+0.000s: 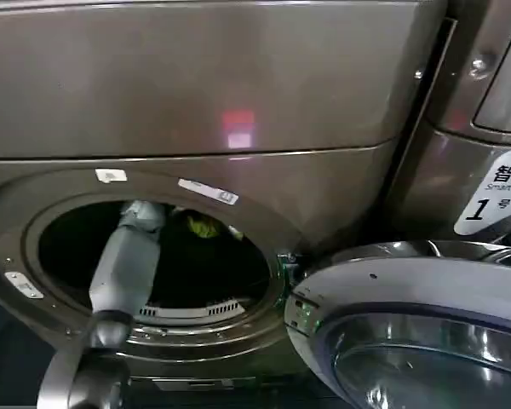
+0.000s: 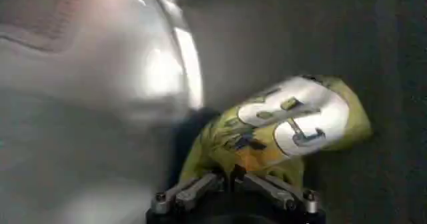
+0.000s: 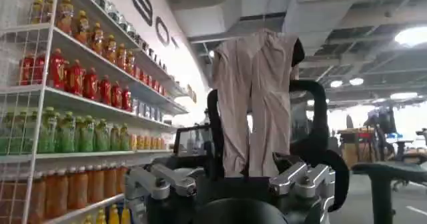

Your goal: Grasp the clothes from the dryer.

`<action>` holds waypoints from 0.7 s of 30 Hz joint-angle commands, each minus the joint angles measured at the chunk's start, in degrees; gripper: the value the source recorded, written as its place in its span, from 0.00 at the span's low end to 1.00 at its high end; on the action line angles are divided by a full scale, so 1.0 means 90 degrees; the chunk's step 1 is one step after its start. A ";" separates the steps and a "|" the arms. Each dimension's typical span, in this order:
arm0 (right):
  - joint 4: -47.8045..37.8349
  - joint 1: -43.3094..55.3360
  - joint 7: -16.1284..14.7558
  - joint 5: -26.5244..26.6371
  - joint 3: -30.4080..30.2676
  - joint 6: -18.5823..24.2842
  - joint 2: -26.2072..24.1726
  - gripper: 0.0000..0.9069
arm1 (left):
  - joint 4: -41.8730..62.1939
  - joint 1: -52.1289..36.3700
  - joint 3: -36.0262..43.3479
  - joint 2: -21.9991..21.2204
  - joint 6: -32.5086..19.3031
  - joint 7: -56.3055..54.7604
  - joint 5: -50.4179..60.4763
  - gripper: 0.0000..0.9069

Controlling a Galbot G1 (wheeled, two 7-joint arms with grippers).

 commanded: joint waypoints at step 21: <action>0.0254 0.0078 0.0103 -0.0097 -0.0079 -0.0042 0.0016 1.00 | -0.2032 0.1436 -0.0161 -0.0318 0.1295 -0.4008 -0.4421 0.00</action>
